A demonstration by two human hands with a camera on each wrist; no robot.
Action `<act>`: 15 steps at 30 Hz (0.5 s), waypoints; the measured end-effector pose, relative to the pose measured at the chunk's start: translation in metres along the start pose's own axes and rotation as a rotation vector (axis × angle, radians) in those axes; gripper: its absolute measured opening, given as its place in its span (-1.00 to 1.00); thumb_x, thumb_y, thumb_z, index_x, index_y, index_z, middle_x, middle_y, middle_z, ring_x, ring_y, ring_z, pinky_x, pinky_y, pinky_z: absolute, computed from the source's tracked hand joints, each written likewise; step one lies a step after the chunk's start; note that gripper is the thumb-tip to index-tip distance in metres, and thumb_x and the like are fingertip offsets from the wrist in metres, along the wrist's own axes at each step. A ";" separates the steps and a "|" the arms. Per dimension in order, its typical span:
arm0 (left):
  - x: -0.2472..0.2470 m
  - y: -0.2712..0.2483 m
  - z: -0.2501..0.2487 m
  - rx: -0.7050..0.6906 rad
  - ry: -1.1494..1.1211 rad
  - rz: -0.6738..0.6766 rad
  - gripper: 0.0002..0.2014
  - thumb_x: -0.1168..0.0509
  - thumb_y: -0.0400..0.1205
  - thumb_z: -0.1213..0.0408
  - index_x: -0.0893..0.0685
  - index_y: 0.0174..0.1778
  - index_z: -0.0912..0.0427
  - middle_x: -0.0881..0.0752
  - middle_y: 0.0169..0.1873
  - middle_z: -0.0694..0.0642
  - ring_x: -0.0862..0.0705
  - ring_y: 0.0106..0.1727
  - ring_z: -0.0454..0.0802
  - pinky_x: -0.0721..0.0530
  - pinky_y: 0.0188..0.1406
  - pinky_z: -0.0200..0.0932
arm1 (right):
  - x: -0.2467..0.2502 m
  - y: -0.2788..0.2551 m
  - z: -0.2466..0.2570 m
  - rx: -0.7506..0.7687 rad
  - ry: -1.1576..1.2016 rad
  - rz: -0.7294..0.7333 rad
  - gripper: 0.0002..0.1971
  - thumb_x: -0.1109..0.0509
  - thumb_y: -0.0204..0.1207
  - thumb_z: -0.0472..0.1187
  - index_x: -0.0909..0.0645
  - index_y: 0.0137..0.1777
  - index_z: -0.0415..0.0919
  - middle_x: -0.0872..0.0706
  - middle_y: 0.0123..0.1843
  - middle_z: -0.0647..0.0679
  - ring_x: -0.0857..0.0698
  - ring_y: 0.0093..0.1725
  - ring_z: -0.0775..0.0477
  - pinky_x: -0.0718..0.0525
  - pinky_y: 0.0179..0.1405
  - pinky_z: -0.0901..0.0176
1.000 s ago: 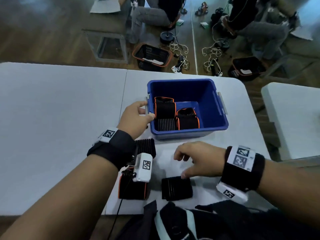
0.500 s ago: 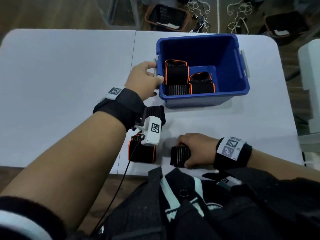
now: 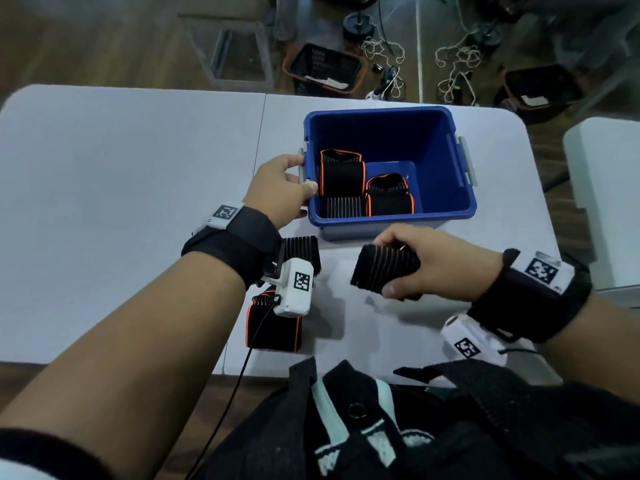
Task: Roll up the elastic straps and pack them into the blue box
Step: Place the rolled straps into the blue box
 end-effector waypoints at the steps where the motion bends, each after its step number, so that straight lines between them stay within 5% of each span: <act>1: 0.000 0.000 0.000 -0.003 0.000 0.002 -0.52 -0.37 0.66 0.42 -0.52 0.53 0.14 -0.77 -0.06 0.31 -0.84 0.00 0.22 -0.82 0.05 0.30 | 0.019 -0.002 0.007 0.003 0.064 -0.015 -0.53 -0.67 0.34 -0.23 -0.56 0.18 -0.03 -0.80 -0.08 -0.02 -0.80 -0.20 0.04 -0.81 -0.18 0.08; 6: -0.001 0.000 0.000 -0.019 -0.023 0.008 -0.54 -0.34 0.68 0.45 -0.53 0.51 0.13 -0.79 -0.05 0.35 -0.84 0.00 0.23 -0.83 0.04 0.29 | 0.117 0.021 0.031 0.029 -0.027 -0.302 -0.57 -0.49 0.18 -0.13 -0.63 0.10 -0.04 -0.79 -0.07 -0.15 -0.75 -0.17 -0.07 -0.78 -0.10 -0.11; 9: -0.001 0.000 0.001 -0.016 -0.041 0.007 -0.52 -0.36 0.65 0.44 -0.55 0.51 0.10 -0.77 0.00 0.41 -0.84 0.01 0.24 -0.82 0.04 0.31 | 0.149 0.055 0.033 -0.018 -0.289 -0.401 -0.54 -0.57 0.27 -0.22 -0.62 0.20 -0.10 -0.77 0.01 -0.14 -0.75 -0.02 -0.20 -0.75 0.04 -0.10; 12: -0.001 0.001 0.001 -0.013 -0.056 0.006 -0.52 -0.37 0.65 0.43 -0.56 0.50 0.09 -0.77 0.00 0.40 -0.84 0.01 0.22 -0.83 0.05 0.28 | 0.152 0.095 0.031 -0.088 -0.610 -0.355 -0.48 -0.59 0.29 -0.22 -0.59 0.28 -0.16 -0.73 0.13 -0.19 -0.70 0.13 -0.28 -0.70 0.11 -0.03; 15: 0.000 0.003 0.003 -0.013 -0.078 0.009 -0.52 -0.36 0.66 0.45 -0.55 0.51 0.11 -0.76 -0.08 0.31 -0.84 0.00 0.20 -0.83 0.07 0.25 | 0.135 0.128 0.027 -0.093 -0.856 -0.233 -0.61 -0.54 0.34 -0.17 -0.61 0.17 -0.18 -0.72 0.07 -0.20 -0.73 0.06 -0.31 -0.72 -0.05 -0.05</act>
Point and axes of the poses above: each hand's wrist, its own y-axis towards the middle knuckle, its own x-axis out of the back of the hand, z = x × y, the point moved 6 cm from there along y, towards the middle knuckle
